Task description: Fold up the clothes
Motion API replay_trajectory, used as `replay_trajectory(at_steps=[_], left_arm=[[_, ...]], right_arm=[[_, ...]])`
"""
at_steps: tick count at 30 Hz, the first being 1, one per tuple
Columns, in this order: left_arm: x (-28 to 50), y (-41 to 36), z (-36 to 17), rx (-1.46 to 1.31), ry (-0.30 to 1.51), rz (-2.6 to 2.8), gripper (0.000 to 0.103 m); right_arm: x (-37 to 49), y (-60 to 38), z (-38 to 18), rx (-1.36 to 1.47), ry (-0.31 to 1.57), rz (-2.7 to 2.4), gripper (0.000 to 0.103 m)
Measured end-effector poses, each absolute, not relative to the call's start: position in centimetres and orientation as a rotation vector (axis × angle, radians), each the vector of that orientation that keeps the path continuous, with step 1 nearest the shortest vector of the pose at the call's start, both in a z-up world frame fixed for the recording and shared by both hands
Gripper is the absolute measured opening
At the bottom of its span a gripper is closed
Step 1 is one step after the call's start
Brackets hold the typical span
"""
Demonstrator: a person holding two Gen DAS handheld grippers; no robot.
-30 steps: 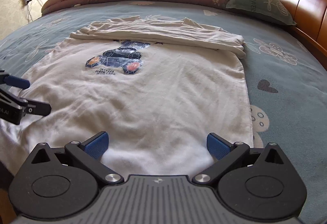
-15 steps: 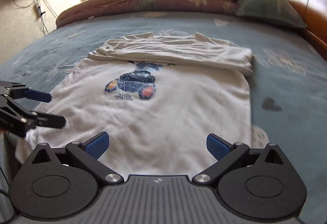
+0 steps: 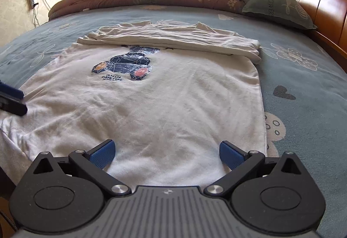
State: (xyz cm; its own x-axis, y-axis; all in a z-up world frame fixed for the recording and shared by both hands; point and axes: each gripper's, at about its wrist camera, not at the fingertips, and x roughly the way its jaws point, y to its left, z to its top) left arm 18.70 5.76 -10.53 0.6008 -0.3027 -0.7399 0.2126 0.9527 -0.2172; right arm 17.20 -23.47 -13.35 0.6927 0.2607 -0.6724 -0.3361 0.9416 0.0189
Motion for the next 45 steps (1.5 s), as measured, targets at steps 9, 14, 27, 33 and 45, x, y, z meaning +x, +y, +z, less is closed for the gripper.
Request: replay_trajectory(at_steps=[9,14,27,33,45], left_arm=[[24.0,9.1,-11.9,-0.302,0.881,-0.173,0.102],[23.9,10.5,-11.0,-0.318,0.849,-0.126,0.102],[27.4,10.9,-9.5,-0.373,0.8,-0.151,0.102],[32.4,10.5,-9.3,-0.343,0.771,-0.181,0.102],[28.0,10.9,-9.7,-0.233,0.84,-0.054,0.102]], right_arm=[[17.3,-23.3,-13.4,-0.102,0.725,0.321,0.103],[17.0,-23.5,-13.6,-0.1,0.705,0.329,0.103],[16.8,-23.6,-13.8,-0.098,0.682,0.332,0.103],[16.9,-23.6,-13.8,-0.1,0.68,0.335,0.103],[16.3,-23.8,-13.2,-0.098,0.735,0.314,0.103]])
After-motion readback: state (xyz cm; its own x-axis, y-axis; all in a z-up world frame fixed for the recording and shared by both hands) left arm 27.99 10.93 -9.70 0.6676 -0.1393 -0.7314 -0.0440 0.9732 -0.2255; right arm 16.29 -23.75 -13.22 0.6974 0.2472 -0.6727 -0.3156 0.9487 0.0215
